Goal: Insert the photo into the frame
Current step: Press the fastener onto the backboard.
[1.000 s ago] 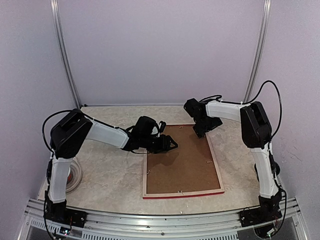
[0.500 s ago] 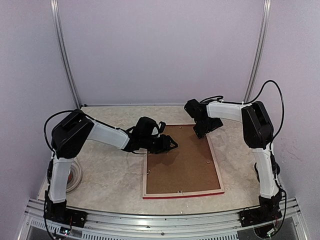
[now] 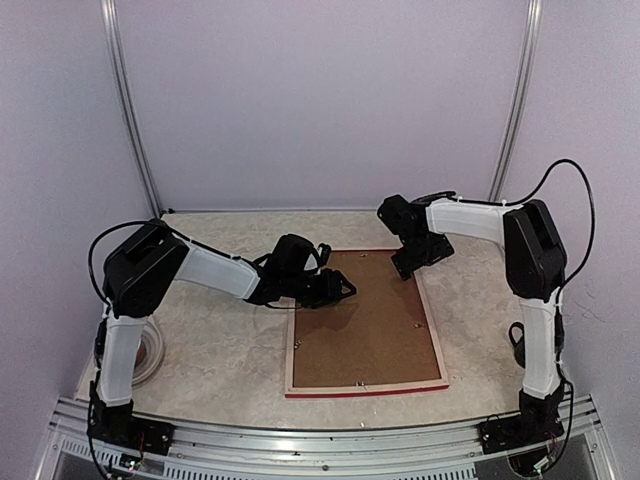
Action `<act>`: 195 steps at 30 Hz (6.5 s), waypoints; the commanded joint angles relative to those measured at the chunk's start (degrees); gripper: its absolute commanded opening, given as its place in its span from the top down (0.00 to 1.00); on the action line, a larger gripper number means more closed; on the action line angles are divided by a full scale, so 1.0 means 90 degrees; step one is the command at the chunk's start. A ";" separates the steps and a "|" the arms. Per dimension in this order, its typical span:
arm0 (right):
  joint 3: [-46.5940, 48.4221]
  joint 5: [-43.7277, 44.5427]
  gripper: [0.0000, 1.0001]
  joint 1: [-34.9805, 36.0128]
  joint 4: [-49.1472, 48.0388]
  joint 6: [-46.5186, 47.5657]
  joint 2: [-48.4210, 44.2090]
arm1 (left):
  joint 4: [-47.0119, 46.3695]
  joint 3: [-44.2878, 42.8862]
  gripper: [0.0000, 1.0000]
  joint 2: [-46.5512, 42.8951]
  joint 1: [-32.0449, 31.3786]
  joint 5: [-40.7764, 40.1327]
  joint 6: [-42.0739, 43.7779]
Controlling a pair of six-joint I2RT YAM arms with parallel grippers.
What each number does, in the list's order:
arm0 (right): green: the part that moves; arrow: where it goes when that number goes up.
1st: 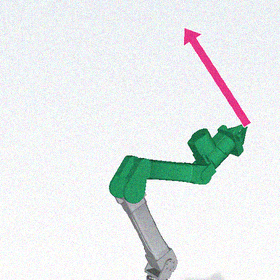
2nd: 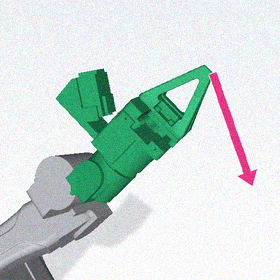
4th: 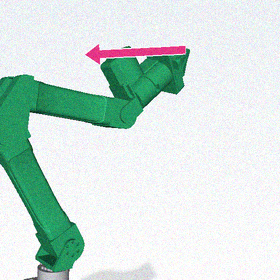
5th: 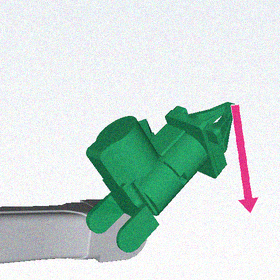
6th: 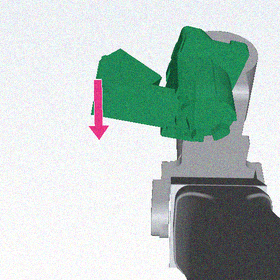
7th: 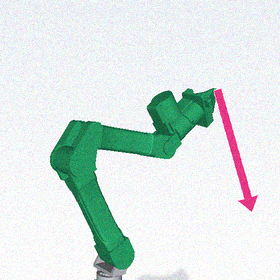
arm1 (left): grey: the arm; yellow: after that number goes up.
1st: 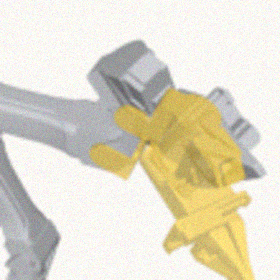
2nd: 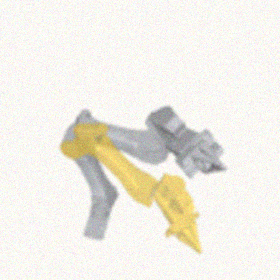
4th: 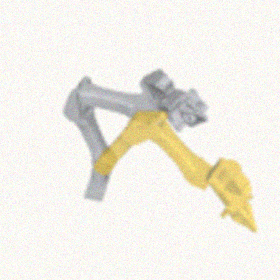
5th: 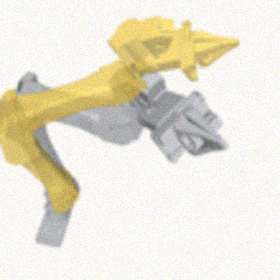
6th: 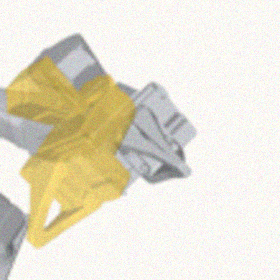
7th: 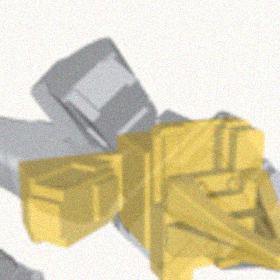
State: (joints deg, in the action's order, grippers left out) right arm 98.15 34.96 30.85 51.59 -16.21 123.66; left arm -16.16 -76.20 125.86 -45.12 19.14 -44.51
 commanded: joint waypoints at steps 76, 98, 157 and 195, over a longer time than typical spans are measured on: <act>-0.3625 -0.0118 0.01 0.1131 -0.0166 -0.2010 -0.1856 | 0.0439 -0.0503 0.45 0.0429 -0.0924 0.0489 0.0172; -0.3108 -0.0312 0.01 0.1034 -0.0399 -0.1520 -0.2219 | 0.0429 -0.0544 0.45 0.0476 -0.0919 0.0524 0.0165; -0.3794 -0.0296 0.01 0.1183 0.0225 -0.1416 -0.1658 | 0.0390 -0.0571 0.45 0.0573 -0.0914 0.0554 0.0068; -0.2764 0.0121 0.01 0.1492 0.1167 -0.2022 -0.2073 | 0.0232 -0.0384 0.45 0.0542 -0.0826 0.0439 -0.0111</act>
State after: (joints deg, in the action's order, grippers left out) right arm 70.39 35.38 44.88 62.92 -34.87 105.54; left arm -14.96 -81.06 128.90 -53.12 24.36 -45.08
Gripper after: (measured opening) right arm 0.992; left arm 0.554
